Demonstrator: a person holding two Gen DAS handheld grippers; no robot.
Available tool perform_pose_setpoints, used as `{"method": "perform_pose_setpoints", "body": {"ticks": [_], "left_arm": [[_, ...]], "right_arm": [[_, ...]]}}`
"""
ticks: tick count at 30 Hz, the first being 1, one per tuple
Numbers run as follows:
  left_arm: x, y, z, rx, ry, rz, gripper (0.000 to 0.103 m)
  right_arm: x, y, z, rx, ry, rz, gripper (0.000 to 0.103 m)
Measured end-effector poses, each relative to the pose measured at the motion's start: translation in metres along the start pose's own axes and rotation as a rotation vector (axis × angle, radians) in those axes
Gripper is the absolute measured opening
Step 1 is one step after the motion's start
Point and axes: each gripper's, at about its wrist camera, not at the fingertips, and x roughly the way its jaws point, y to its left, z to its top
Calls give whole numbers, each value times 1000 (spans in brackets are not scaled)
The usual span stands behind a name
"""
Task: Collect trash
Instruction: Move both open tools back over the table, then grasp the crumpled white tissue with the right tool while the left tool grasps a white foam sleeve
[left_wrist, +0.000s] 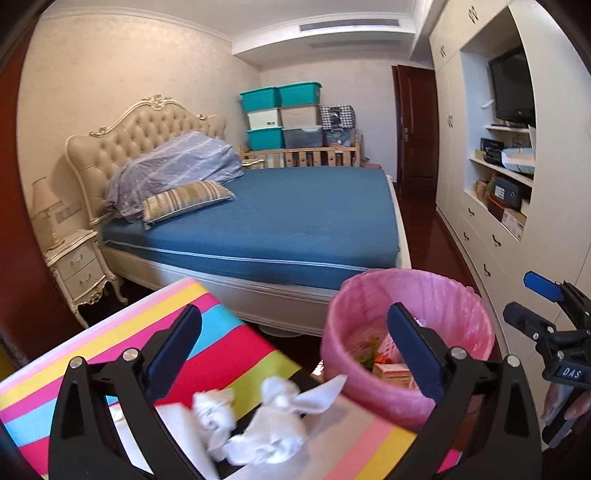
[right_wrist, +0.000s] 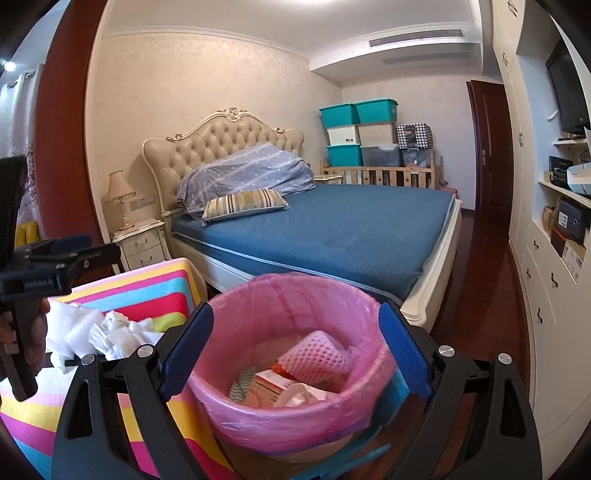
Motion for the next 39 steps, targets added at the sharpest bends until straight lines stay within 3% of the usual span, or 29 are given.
{"method": "perform_pose_setpoints", "body": {"ticks": [5, 10, 16, 18, 22, 28, 39], "left_arm": [[-30, 36, -16, -33, -26, 72, 98], [-70, 83, -41, -39, -60, 208, 98], [-109, 139, -79, -60, -41, 377, 98], [-119, 152, -91, -89, -31, 403, 98], [-136, 175, -114, -163, -17, 426, 98], [-151, 179, -138, -204, -8, 438, 98], [-154, 177, -158, -259, -32, 404, 98]], "right_arm": [[5, 28, -3, -3, 29, 36, 85], [16, 65, -11, -20, 67, 81, 85], [35, 120, -25, -76, 114, 131, 85], [41, 138, -30, -97, 132, 141, 85], [50, 170, -32, -169, 170, 134, 85], [72, 199, -35, -189, 248, 115, 85], [100, 217, -46, -212, 349, 53, 85]]}}
